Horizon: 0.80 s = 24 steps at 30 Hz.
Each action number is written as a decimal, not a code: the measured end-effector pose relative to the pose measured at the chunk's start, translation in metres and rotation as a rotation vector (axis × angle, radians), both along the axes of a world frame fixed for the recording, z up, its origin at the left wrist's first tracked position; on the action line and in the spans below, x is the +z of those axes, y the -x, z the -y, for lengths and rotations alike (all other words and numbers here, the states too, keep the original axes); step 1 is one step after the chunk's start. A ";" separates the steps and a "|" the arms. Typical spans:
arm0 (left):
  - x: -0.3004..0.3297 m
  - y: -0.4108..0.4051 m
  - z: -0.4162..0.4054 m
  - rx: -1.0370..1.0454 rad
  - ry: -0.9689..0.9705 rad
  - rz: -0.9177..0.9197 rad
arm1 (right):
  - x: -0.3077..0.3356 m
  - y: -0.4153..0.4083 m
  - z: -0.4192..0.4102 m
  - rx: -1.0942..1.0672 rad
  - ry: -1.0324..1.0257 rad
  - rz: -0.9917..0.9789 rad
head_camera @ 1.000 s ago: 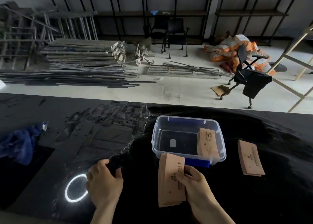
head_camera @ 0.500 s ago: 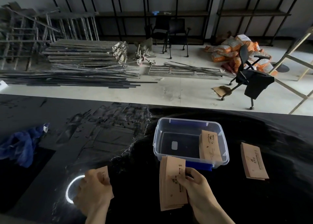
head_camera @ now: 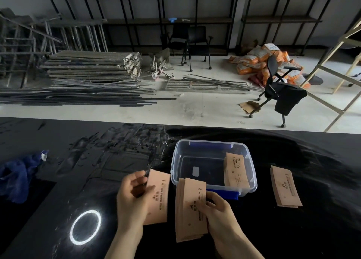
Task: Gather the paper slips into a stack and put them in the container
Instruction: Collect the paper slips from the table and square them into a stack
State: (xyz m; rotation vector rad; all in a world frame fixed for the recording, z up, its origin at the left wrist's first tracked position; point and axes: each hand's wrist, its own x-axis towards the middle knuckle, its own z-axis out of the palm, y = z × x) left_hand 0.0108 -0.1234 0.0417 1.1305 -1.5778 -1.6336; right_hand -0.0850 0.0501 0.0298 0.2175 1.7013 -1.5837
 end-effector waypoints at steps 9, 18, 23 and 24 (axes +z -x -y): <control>0.011 0.025 -0.034 -0.118 -0.039 -0.116 | 0.014 0.009 -0.008 -0.136 0.029 -0.072; 0.007 0.044 -0.047 -0.081 0.029 -0.019 | 0.009 0.015 -0.020 -0.200 0.126 -0.108; 0.007 0.056 -0.069 -0.177 -0.041 -0.025 | 0.004 0.017 -0.017 -0.235 0.104 -0.155; 0.008 0.057 -0.073 -0.182 -0.062 -0.041 | 0.004 0.017 -0.017 -0.241 0.112 -0.154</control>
